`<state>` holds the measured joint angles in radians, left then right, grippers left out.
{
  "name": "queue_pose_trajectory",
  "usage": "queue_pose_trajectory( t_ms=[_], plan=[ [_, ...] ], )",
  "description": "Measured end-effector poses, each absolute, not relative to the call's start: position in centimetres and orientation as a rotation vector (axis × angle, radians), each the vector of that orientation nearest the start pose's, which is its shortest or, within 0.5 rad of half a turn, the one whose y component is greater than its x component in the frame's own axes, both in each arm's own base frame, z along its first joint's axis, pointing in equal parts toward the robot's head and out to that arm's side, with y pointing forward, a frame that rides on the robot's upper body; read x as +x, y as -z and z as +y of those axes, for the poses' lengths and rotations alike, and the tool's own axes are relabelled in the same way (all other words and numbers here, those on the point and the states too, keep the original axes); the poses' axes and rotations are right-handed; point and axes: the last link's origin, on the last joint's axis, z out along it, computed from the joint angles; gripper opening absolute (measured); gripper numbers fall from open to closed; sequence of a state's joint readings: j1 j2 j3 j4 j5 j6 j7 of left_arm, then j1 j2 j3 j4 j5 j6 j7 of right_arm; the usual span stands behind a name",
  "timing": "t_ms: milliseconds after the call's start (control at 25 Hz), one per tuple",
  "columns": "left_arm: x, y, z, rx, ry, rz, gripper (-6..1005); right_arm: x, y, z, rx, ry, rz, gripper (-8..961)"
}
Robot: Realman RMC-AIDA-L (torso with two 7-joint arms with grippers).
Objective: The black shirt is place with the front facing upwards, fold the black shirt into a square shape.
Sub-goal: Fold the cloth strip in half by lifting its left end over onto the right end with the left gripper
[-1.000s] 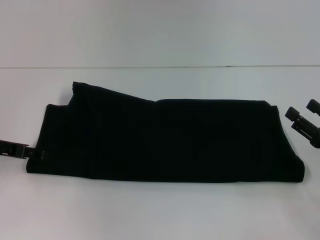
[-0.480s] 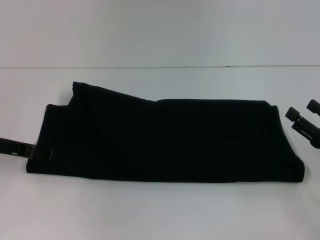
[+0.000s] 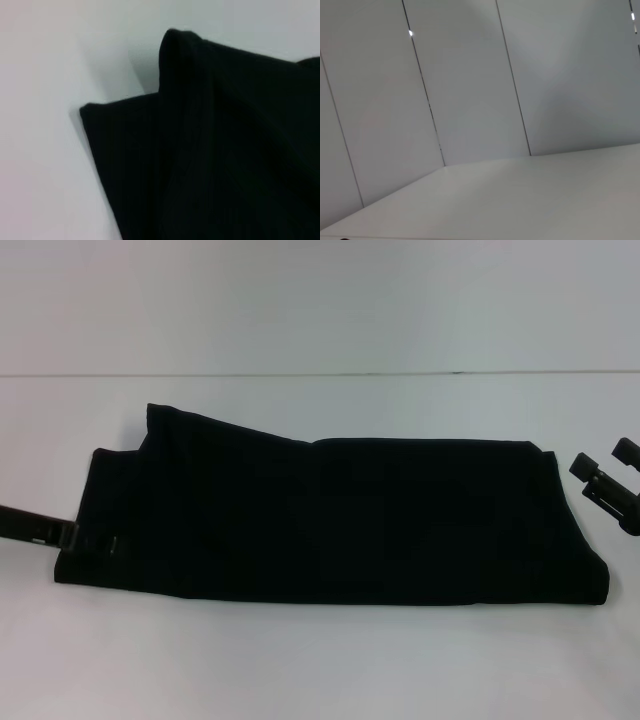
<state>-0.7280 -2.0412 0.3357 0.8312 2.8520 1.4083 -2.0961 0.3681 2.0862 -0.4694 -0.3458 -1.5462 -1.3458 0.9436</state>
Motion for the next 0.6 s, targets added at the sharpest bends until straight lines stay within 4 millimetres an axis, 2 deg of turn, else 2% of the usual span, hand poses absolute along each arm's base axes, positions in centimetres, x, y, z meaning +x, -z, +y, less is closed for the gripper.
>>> queue_pose_trajectory(
  t_ms=[240, 600],
  plan=[
    [-32.0, -7.4, 37.5, -2.213, -0.048, -1.415, 726, 33.9, -1.3, 30.6, -1.981, -0.902, 0.732, 767],
    [-33.5, -9.2, 36.2, -2.138, -0.071, -1.420, 720, 33.6, -1.7, 31.1, -1.969, -0.913, 0.726, 767]
  ],
)
